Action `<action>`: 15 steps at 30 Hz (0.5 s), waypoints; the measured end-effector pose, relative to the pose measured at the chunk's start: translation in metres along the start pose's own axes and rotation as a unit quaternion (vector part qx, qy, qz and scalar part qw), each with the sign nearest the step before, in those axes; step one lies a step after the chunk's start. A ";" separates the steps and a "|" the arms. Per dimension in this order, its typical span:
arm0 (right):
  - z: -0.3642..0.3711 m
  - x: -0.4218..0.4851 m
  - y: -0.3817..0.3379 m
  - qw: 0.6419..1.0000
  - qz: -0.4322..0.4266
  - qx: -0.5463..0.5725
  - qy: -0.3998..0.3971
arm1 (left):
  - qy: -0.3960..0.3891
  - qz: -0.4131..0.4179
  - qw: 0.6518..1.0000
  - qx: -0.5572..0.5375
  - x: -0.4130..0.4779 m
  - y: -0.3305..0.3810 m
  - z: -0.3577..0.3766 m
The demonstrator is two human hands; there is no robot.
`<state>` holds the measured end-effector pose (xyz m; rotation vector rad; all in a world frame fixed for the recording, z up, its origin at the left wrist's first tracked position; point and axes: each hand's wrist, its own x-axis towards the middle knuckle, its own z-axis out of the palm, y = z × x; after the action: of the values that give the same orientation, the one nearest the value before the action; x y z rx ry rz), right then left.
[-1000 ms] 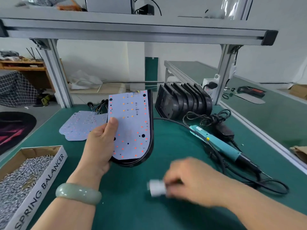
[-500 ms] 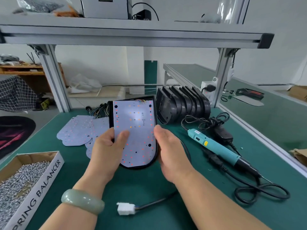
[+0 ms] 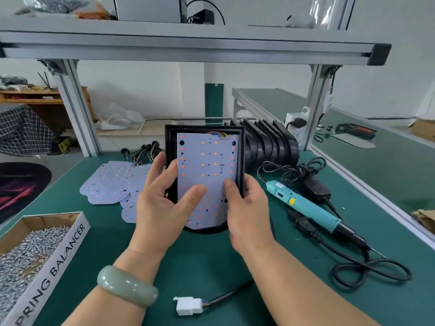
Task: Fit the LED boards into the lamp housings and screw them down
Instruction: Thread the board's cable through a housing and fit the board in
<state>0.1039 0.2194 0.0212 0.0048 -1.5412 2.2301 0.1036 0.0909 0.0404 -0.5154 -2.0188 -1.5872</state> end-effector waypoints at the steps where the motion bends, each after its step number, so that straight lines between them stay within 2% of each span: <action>1: -0.003 0.002 -0.002 1.000 -0.006 -0.004 0.005 | -0.022 -0.006 0.999 -0.029 0.000 0.002 0.000; 2: -0.006 0.005 -0.004 1.000 -0.013 -0.001 0.010 | -0.027 -0.019 0.997 -0.065 -0.001 0.005 -0.001; 4: -0.014 0.012 -0.009 0.999 -0.016 0.022 0.045 | 0.016 -0.052 0.989 -0.138 0.001 0.008 -0.009; 5: -0.019 0.017 -0.013 0.996 -0.017 0.033 0.075 | 0.034 -0.058 0.989 -0.135 0.002 0.011 -0.017; 6: -0.025 0.021 -0.017 0.993 -0.019 0.043 0.105 | 0.006 -0.058 0.995 -0.077 0.003 0.015 -0.025; 7: -0.029 0.025 -0.021 0.991 -0.023 0.052 0.125 | -0.090 -0.059 0.994 0.009 0.002 0.021 -0.029; 8: -0.033 0.028 -0.025 0.989 -0.024 0.063 0.133 | -0.228 -0.066 0.967 0.097 -0.002 0.026 -0.028; 9: -0.035 0.030 -0.028 0.988 -0.020 0.079 0.133 | -0.367 -0.067 0.908 0.189 -0.008 0.032 -0.022; 10: -0.037 0.030 -0.031 0.986 -0.011 0.103 0.127 | -0.473 -0.055 0.835 0.277 -0.016 0.035 -0.012; 11: -0.038 0.030 -0.034 0.984 0.001 0.134 0.116 | -0.531 -0.032 0.774 0.342 -0.025 0.035 -0.001; 12: -0.039 0.029 -0.038 0.981 0.012 0.167 0.100 | -0.544 -0.013 0.742 0.391 -0.032 0.034 0.010; 13: -0.040 0.028 -0.042 0.977 0.020 0.196 0.078 | -0.512 0.008 0.741 0.435 -0.033 0.031 0.018; 15: -0.044 0.027 -0.051 0.970 0.026 0.237 0.036 | -0.382 0.045 0.755 0.531 -0.022 0.024 0.024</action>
<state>0.1069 0.2831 0.0561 0.0246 -0.9485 2.5563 0.1308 0.1207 0.0409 -0.8092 -2.9549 0.1154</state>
